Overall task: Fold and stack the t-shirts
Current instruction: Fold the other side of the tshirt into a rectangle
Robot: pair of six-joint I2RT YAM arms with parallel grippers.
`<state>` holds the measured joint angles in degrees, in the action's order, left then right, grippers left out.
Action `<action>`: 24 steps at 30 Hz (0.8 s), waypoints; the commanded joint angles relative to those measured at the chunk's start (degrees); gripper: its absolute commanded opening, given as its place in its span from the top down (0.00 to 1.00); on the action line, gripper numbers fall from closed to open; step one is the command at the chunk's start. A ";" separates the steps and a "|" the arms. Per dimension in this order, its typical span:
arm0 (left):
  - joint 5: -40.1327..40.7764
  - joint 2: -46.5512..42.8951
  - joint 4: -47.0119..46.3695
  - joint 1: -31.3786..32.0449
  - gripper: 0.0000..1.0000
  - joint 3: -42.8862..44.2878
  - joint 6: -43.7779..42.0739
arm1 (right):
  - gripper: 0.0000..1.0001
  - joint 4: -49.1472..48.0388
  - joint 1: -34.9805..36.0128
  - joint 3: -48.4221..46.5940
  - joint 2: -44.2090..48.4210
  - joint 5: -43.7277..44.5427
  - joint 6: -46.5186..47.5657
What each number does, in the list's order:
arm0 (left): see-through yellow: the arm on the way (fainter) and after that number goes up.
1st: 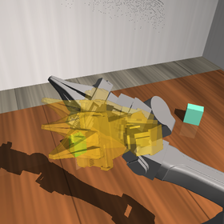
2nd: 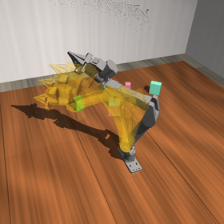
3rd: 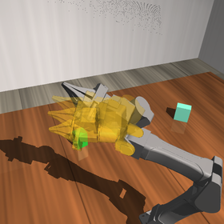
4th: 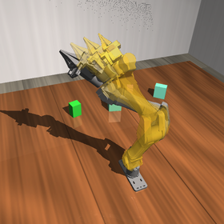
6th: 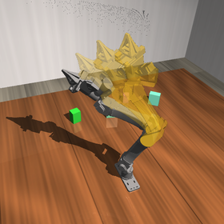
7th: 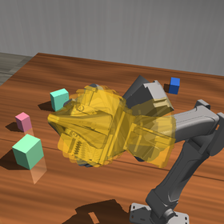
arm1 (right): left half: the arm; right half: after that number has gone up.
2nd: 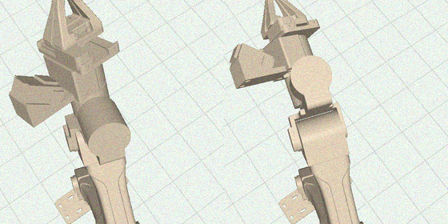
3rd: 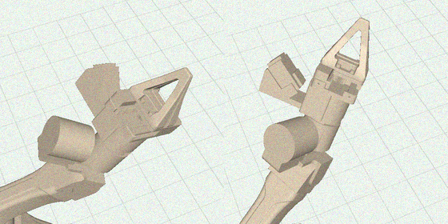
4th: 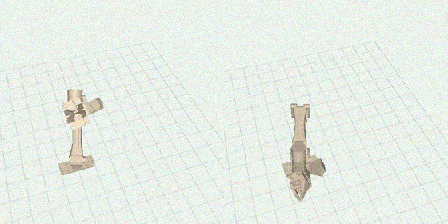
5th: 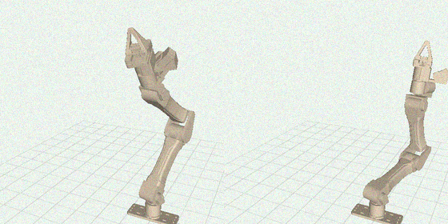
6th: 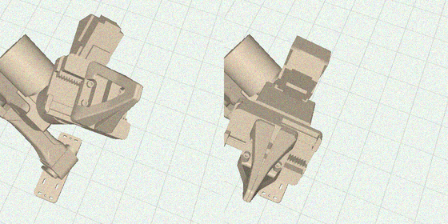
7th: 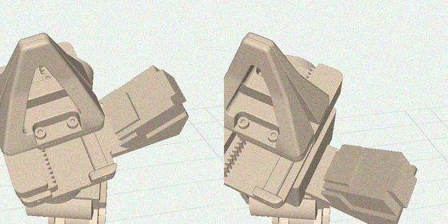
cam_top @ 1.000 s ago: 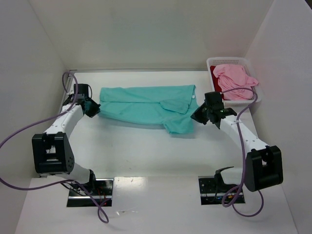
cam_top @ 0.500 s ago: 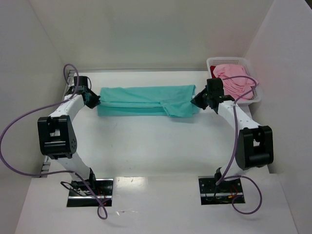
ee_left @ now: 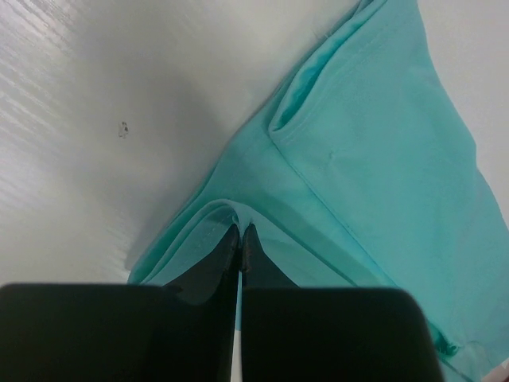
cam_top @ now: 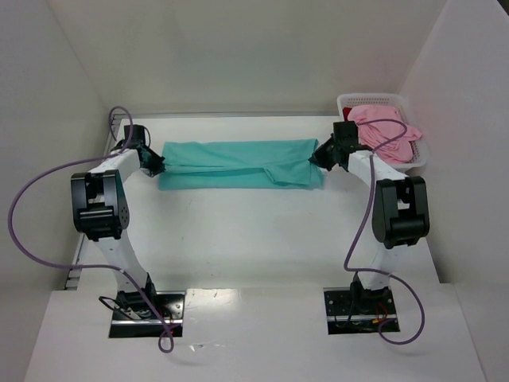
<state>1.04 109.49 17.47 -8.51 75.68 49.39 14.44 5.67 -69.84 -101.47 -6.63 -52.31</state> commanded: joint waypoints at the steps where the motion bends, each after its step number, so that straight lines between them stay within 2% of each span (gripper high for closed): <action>1: -0.16 1.24 -2.53 -0.72 1.00 3.07 -1.57 | 1.00 -3.98 -0.49 -4.15 -2.15 -0.05 1.34; 10: -1.30 4.23 -2.53 -1.24 1.00 8.43 -4.83 | 1.00 -5.82 -0.49 -5.83 -5.92 -1.10 1.34; 24: -2.18 8.98 -3.06 -1.24 0.95 11.15 -6.41 | 1.00 -5.82 -0.49 -10.84 -10.85 -2.24 2.39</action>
<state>-1.19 117.75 15.62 -9.26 83.94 44.73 10.68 5.63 -77.60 -111.02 -8.60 -50.87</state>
